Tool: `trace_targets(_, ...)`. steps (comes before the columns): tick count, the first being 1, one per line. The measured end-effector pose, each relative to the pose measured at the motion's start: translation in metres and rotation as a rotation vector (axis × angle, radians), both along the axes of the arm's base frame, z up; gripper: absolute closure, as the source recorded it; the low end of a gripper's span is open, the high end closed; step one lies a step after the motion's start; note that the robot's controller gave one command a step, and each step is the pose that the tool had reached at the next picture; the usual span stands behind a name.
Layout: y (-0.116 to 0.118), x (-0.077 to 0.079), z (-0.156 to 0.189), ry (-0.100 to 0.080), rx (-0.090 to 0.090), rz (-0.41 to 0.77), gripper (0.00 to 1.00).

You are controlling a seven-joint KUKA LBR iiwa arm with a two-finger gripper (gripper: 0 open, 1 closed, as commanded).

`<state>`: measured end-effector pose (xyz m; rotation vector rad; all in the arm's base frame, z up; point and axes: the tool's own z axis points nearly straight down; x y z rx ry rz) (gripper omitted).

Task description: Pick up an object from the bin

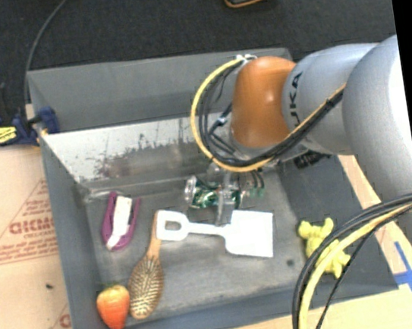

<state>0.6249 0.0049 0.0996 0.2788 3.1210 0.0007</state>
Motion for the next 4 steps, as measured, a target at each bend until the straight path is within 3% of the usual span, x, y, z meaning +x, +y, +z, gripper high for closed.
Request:
trace_targets(1,0.001,0.021,-0.029,-0.017,-0.002,-0.161,0.0)
trace_targets(2,0.002,0.01,-0.027,-0.01,0.002,-0.257,1.0)
trace_targets(4,0.002,0.009,-0.01,-0.007,0.0,-0.256,1.0)
